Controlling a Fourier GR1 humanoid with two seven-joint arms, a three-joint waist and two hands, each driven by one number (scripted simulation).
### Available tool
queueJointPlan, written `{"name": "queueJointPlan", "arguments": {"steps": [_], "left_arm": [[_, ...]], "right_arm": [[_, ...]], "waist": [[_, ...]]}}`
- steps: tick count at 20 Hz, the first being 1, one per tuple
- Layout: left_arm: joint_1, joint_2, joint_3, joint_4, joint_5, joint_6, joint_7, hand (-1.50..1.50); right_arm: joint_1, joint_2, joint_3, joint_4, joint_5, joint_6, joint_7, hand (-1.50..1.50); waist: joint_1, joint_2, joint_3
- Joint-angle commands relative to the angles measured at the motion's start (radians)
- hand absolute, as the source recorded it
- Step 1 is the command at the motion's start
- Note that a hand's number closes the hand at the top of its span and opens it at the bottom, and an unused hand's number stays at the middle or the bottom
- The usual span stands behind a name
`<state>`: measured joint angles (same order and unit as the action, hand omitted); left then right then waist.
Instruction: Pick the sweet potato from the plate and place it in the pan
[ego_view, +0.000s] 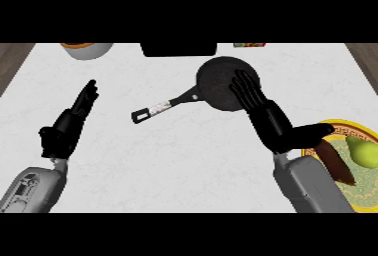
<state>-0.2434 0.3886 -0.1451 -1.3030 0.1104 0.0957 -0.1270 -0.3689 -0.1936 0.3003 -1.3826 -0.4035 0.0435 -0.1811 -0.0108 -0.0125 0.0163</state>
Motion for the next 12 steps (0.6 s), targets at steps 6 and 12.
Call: {"name": "queueJointPlan", "arguments": {"steps": [6,12], "left_arm": [[0.143,0.036,0.002,-0.033,-0.076,0.103,0.104,0.00],[0.245,0.021,0.009,-0.039,-0.043,0.096,0.109,0.00]], "right_arm": [[-0.009,-0.363,-0.212,0.032,0.242,-0.187,0.033,-1.50],[0.274,-0.488,-0.307,0.051,0.399,-0.473,0.155,-1.50]], "waist": [[0.012,-0.002,-0.017],[-0.052,-0.008,-0.019]]}}
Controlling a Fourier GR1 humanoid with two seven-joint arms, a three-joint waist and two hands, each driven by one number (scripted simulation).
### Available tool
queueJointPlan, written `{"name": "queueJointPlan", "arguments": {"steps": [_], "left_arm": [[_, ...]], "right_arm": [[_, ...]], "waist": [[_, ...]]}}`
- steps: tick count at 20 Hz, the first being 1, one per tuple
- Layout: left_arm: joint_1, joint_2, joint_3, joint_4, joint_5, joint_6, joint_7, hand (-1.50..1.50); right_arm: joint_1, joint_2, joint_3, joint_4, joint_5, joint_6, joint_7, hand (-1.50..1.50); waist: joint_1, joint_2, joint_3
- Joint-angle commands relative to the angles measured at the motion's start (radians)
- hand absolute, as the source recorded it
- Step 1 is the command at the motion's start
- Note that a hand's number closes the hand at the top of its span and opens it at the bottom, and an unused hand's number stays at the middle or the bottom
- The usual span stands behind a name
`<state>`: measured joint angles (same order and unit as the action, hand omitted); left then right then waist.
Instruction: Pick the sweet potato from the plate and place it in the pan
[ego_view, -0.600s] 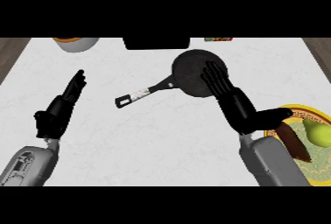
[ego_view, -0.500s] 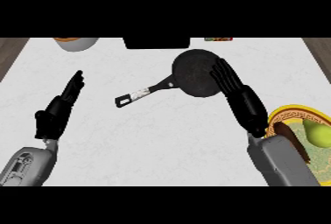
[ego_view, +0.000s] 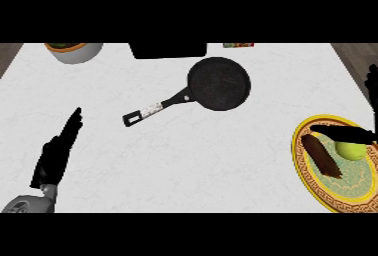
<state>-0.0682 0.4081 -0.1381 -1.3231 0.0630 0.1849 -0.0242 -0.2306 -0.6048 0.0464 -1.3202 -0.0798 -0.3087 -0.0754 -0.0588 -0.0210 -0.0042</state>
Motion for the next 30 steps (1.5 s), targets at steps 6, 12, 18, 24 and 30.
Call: {"name": "queueJointPlan", "arguments": {"steps": [6,12,18,24,30], "left_arm": [[0.070,0.030,0.004,-0.129,-0.001,0.014,0.078,0.00],[0.188,0.016,-0.044,-0.236,-0.030,0.023,0.080,0.00],[0.110,0.001,-0.036,-0.222,-0.032,0.002,0.120,0.00],[0.137,-0.015,-0.048,-0.247,-0.061,-0.007,0.121,0.00],[0.134,-0.068,-0.067,-0.251,-0.102,0.016,0.153,0.00]], "right_arm": [[0.289,-0.327,0.054,-0.211,0.299,-0.062,0.259,-1.50],[0.323,-0.494,0.066,-0.468,0.270,0.171,0.522,-1.50],[0.199,-0.489,0.174,-0.596,0.257,0.360,0.782,-1.50],[0.006,-0.408,0.230,-0.555,0.242,0.526,1.025,-1.50],[-0.095,-0.274,0.317,-0.457,0.299,0.637,1.105,-1.50]], "waist": [[0.011,0.002,-0.002],[0.052,0.009,0.000],[0.076,0.022,0.002],[0.086,0.024,0.003],[0.077,0.024,0.004]]}}
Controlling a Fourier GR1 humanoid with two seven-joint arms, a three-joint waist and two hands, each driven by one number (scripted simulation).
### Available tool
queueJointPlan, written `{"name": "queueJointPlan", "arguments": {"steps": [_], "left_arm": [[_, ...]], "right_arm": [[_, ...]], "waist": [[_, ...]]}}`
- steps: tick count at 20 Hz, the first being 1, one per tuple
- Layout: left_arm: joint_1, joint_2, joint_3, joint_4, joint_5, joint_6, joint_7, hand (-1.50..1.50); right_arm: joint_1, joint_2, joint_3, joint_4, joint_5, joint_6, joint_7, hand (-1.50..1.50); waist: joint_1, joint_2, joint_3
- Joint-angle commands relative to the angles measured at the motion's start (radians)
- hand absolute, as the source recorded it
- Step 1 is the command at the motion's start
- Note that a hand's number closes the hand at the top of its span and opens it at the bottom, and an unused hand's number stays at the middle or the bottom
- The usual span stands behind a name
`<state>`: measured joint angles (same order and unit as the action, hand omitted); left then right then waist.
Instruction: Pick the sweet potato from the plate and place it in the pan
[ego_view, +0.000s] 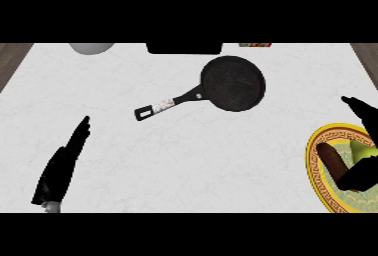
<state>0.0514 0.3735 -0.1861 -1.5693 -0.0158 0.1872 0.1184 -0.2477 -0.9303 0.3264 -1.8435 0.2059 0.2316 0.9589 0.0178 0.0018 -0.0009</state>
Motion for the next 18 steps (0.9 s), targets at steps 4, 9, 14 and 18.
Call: {"name": "queueJointPlan", "arguments": {"steps": [4,9,14,18], "left_arm": [[-0.058,0.012,0.031,-0.006,0.000,-0.022,0.065,0.00],[-0.012,-0.019,0.008,-0.023,-0.035,0.002,0.030,0.00],[0.012,-0.006,0.036,-0.023,-0.012,-0.033,0.012,0.00],[-0.018,-0.028,0.041,0.011,-0.010,-0.041,0.015,0.00]], "right_arm": [[-0.137,0.060,0.094,0.035,-0.025,0.199,0.237,-1.50],[-0.135,0.113,0.163,0.131,0.016,0.209,0.247,-1.50],[-0.179,0.167,0.185,0.200,0.024,0.230,0.271,-1.50],[-0.166,0.225,0.237,0.210,0.076,0.218,0.296,-1.50]], "waist": [[0.001,0.000,-0.001],[-0.003,-0.001,0.000],[-0.005,-0.001,0.000],[-0.014,-0.002,0.000]]}}
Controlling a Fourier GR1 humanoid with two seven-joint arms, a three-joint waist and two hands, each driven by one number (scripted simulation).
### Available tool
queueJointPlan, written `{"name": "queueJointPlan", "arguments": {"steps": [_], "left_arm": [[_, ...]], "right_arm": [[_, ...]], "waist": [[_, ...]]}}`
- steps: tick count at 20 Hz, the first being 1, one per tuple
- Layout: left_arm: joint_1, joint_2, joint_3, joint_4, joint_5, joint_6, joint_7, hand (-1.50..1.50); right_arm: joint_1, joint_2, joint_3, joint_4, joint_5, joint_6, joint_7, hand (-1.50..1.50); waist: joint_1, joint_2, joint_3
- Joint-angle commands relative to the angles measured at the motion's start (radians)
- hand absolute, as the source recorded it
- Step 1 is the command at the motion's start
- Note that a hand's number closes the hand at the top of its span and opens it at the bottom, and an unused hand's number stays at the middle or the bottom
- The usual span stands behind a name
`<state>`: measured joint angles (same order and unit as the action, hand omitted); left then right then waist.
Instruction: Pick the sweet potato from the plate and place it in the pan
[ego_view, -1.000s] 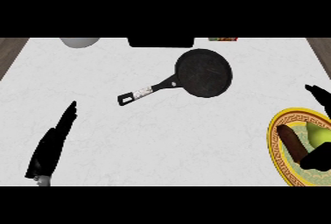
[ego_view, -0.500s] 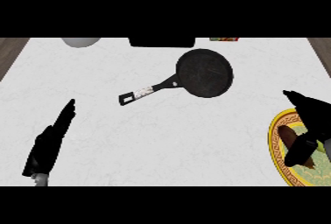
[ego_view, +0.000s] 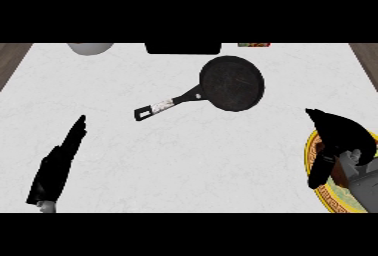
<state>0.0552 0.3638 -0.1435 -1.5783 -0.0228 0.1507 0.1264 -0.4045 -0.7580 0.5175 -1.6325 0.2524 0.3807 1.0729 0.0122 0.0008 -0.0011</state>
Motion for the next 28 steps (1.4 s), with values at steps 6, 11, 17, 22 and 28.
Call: {"name": "queueJointPlan", "arguments": {"steps": [6,11,17,22,28], "left_arm": [[-0.020,-0.039,-0.016,-0.026,-0.050,0.033,0.057,0.00],[0.012,0.001,0.033,0.016,-0.032,-0.019,-0.018,0.00],[-0.021,-0.018,0.039,0.017,-0.037,-0.028,0.003,0.00],[0.020,-0.031,0.042,-0.052,-0.042,-0.036,0.035,0.00],[-0.010,-0.030,0.066,-0.047,-0.045,-0.066,0.057,0.00]], "right_arm": [[0.001,0.079,0.041,0.120,0.086,0.060,0.154,-1.50],[0.004,0.073,0.009,0.099,0.070,0.107,0.201,-1.50],[0.019,0.142,0.035,0.189,0.159,0.078,0.160,-1.50],[0.102,0.114,-0.011,0.158,0.190,0.084,0.096,-1.50],[0.109,0.131,-0.049,0.213,0.259,0.098,0.033,-1.50]], "waist": [[-0.005,0.000,0.001],[-0.011,-0.002,0.000],[-0.007,0.000,0.001],[-0.011,-0.002,0.001],[-0.011,-0.001,0.001]]}}
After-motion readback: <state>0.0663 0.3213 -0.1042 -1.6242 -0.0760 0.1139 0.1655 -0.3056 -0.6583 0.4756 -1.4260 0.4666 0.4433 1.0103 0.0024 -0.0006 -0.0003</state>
